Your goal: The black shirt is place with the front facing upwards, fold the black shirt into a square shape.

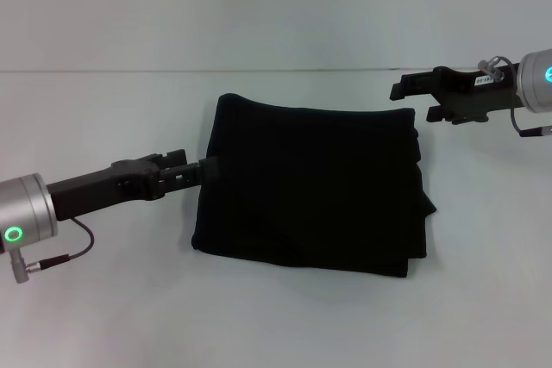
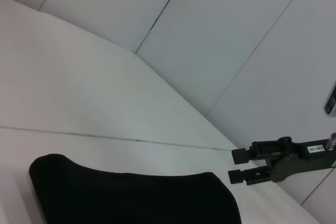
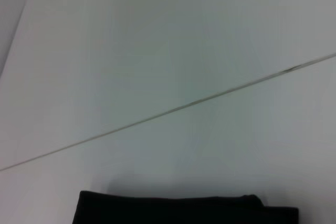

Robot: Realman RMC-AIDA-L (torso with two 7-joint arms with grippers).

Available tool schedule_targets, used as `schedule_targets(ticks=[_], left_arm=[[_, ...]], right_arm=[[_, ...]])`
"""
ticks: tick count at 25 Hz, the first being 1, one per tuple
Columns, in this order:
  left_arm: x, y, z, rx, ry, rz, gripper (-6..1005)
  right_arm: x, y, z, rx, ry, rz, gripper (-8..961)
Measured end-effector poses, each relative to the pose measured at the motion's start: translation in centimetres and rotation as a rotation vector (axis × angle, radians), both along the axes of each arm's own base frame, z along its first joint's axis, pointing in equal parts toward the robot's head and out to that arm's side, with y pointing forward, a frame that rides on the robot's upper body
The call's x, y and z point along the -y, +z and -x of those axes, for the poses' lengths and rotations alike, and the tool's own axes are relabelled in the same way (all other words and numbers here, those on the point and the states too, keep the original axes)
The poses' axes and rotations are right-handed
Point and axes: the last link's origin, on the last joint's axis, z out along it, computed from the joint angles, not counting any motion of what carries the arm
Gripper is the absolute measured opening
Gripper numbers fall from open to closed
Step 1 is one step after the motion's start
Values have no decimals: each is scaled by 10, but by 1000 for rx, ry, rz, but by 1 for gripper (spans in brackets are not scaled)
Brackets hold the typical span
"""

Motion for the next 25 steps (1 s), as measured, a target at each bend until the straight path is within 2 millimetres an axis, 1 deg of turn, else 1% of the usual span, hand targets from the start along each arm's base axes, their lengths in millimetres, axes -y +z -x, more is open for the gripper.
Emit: schedule_targets(ticks=[7, 12, 22, 25], left_arm=[[0, 0, 0, -1, -1, 1, 934], [0, 1, 0, -2, -2, 0, 934], [0, 1, 0, -2, -2, 2, 934], [-1, 1, 0, -2, -3, 2, 934]], right_arm=[[1, -10, -1, -1, -7, -20, 855], [-1, -20, 6, 4, 10, -33, 855], [1, -33, 6, 14, 8, -35, 854], [1, -32, 5, 17, 8, -41, 820]])
